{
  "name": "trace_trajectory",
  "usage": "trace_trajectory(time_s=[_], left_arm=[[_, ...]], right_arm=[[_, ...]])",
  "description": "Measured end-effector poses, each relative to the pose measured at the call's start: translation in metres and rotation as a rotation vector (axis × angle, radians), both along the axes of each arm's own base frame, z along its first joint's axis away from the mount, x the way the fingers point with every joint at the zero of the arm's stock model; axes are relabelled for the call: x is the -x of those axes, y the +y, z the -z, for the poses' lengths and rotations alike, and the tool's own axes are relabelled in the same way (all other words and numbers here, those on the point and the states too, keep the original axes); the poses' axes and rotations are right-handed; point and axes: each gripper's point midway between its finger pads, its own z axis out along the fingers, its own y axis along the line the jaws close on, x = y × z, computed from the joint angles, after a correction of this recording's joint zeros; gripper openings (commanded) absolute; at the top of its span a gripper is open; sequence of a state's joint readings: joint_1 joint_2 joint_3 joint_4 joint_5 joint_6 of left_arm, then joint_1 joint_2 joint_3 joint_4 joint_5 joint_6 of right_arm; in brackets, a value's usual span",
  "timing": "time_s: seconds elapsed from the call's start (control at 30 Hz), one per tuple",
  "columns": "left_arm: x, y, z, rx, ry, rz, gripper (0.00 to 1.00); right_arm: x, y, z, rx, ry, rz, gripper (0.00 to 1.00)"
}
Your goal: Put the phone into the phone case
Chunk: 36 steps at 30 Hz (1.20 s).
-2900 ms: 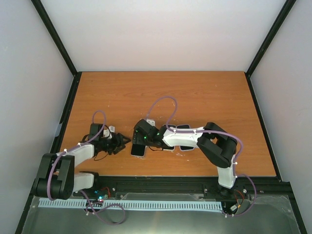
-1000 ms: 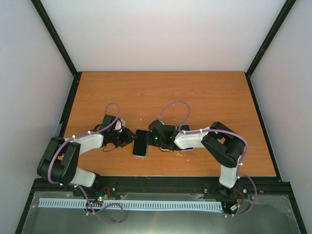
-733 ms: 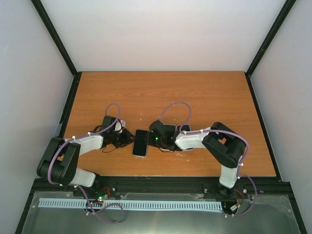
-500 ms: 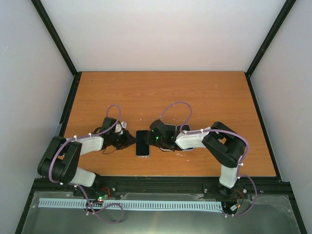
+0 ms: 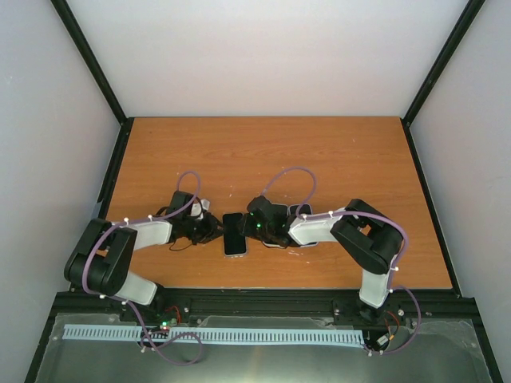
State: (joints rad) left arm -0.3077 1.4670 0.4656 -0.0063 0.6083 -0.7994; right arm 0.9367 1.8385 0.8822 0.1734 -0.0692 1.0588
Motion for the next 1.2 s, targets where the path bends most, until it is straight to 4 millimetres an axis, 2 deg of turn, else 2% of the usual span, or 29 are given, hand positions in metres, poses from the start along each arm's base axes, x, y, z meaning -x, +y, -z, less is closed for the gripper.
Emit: trace_trajectory(time_s=[0.13,0.3,0.4,0.47,0.6,0.8,0.9,1.2], left_arm=[[-0.001,0.001,-0.002,-0.021,-0.003,-0.004,0.32],[0.0,0.004,0.0,-0.041,0.004,-0.011,0.23],[0.0,0.004,0.0,-0.045,0.003,-0.011,0.22],[0.001,0.005,-0.001,-0.047,0.002,-0.011,0.24],[0.001,0.005,-0.001,-0.048,0.003,-0.012,0.37],[0.002,0.002,-0.006,-0.028,-0.005,-0.004,0.49],[0.002,0.003,-0.008,-0.027,-0.006,-0.002,0.49],[0.006,0.006,-0.007,-0.047,-0.003,0.003,0.42]], right_arm=[[0.004,0.001,0.0,-0.015,0.011,-0.014,0.35],[0.01,0.002,-0.001,-0.04,0.029,-0.026,0.35],[0.011,0.003,-0.002,-0.054,0.035,-0.025,0.35],[0.012,0.002,-0.001,-0.063,0.038,-0.024,0.35],[0.015,0.002,-0.004,-0.086,0.042,-0.027,0.35],[0.016,0.009,-0.028,-0.176,0.014,-0.042,0.35],[0.016,0.014,-0.037,-0.217,0.005,-0.051,0.35],[0.019,0.017,-0.034,-0.261,0.044,-0.052,0.35]])
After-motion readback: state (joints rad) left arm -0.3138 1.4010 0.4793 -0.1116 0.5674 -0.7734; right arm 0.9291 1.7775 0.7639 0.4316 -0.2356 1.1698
